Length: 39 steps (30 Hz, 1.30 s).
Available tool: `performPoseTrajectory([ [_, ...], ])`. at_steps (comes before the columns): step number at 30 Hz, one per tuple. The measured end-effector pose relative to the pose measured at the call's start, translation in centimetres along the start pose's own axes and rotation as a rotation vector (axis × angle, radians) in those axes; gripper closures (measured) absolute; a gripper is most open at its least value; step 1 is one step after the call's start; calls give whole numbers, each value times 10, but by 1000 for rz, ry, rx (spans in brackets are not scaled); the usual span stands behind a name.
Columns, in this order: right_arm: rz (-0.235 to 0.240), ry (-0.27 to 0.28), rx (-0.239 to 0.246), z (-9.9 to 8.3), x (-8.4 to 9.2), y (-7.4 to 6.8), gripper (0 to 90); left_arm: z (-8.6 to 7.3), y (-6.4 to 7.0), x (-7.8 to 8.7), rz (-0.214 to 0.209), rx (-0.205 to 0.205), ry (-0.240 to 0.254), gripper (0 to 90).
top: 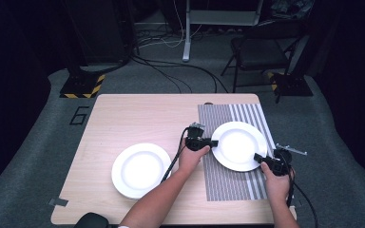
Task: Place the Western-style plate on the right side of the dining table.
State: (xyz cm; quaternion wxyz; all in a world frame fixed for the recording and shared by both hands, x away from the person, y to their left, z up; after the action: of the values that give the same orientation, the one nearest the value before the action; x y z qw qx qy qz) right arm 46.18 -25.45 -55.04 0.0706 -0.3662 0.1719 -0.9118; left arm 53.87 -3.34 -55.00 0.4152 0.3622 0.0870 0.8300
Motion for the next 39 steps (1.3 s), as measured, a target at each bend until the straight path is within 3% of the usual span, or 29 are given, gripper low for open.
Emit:
performPoseTrajectory([
  [8, -13, -14, 8, -1, -3, 1, 547, -2, -3, -2, 23, -18, -9, 635],
  [25, -22, -14, 12, -2, -7, 4, 525, -2, -3, -3, 26, 0, -11, 614],
  [28, -31, -12, 32, -2, -3, 2, 502, 0, -3, 2, 43, -23, 5, 621],
  [32, -29, 11, 26, -5, 4, 3, 493, 9, 3, 12, 25, -30, 42, 624],
  [39, -29, 55, 66, -5, 26, 3, 469, 9, 2, 26, 40, -65, 37, 618],
])
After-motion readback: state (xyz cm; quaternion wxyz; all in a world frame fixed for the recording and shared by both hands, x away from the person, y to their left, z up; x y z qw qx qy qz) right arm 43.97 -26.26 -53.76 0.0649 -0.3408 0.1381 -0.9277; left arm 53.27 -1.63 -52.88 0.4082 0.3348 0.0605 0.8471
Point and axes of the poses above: each handheld gripper's, and its own axes: x roughly backward along the jaws, z roughly out of its top, y roughly to its right, the point moved 8 cm from there along -x, roughly forward along the jaws, and after that the axes turned 1 degree about -x, right-handed, at the moved point
